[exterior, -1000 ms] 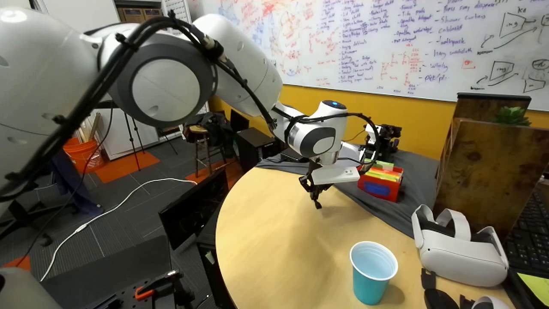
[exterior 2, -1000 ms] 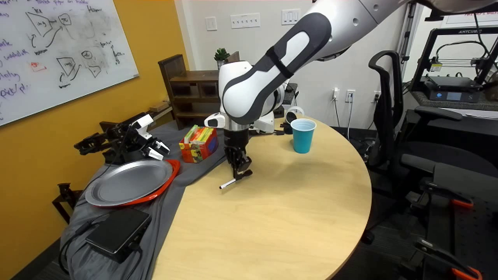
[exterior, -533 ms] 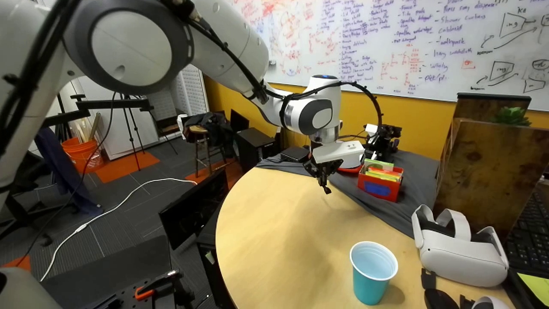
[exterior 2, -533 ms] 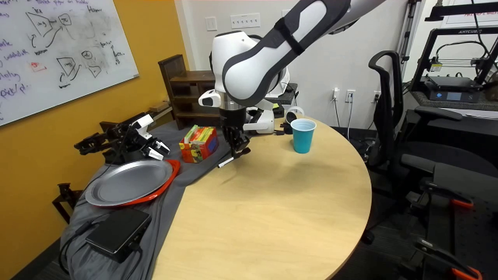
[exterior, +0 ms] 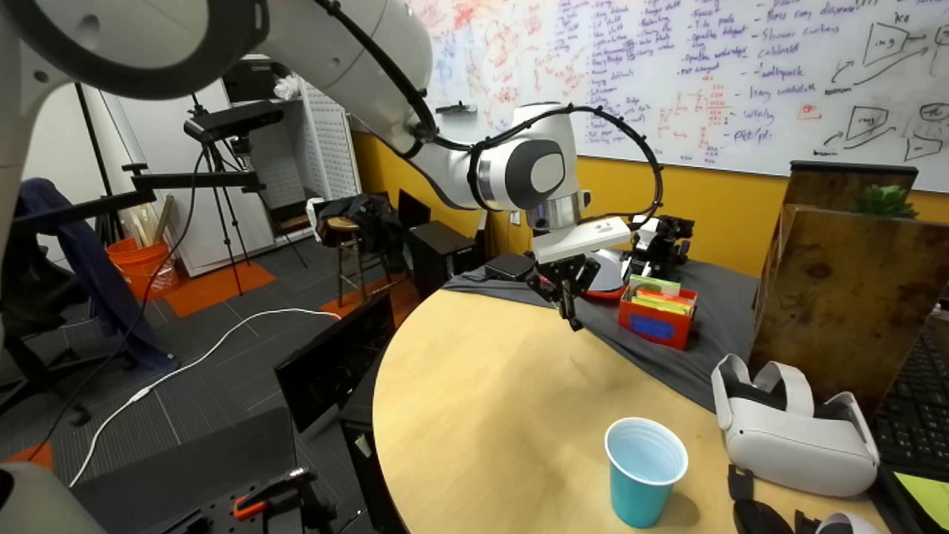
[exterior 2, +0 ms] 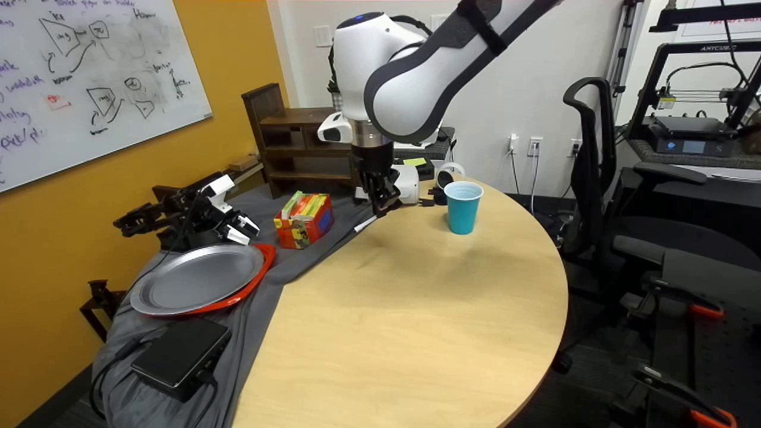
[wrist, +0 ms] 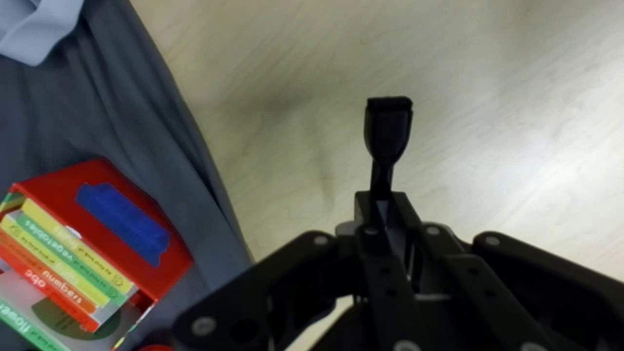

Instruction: Get the marker from the table and place it in the blue cup

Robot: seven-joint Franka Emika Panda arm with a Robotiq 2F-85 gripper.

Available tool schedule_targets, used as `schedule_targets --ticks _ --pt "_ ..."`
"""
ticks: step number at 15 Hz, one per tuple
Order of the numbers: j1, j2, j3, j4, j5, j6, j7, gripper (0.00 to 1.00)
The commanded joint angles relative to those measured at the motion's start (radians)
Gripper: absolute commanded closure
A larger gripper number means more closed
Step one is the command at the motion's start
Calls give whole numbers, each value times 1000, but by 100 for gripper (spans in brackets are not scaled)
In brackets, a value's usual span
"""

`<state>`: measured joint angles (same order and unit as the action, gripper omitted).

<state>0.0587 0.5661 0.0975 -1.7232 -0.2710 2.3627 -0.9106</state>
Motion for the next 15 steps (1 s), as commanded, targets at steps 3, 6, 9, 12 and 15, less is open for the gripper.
schedule_targets --ticks 3,6,9,12,15 --pt "13 -209 -35 -196 -105 -12 88 97" --pt "-5 -308 -41 -273 -129 -24 78 97" --pt "-24 -402 -56 -341 -142 -42 55 97" --pt "-50 -478 -74 -391 -145 -66 24 97" --pt "-76 -543 -100 -432 -157 -90 -14 97"
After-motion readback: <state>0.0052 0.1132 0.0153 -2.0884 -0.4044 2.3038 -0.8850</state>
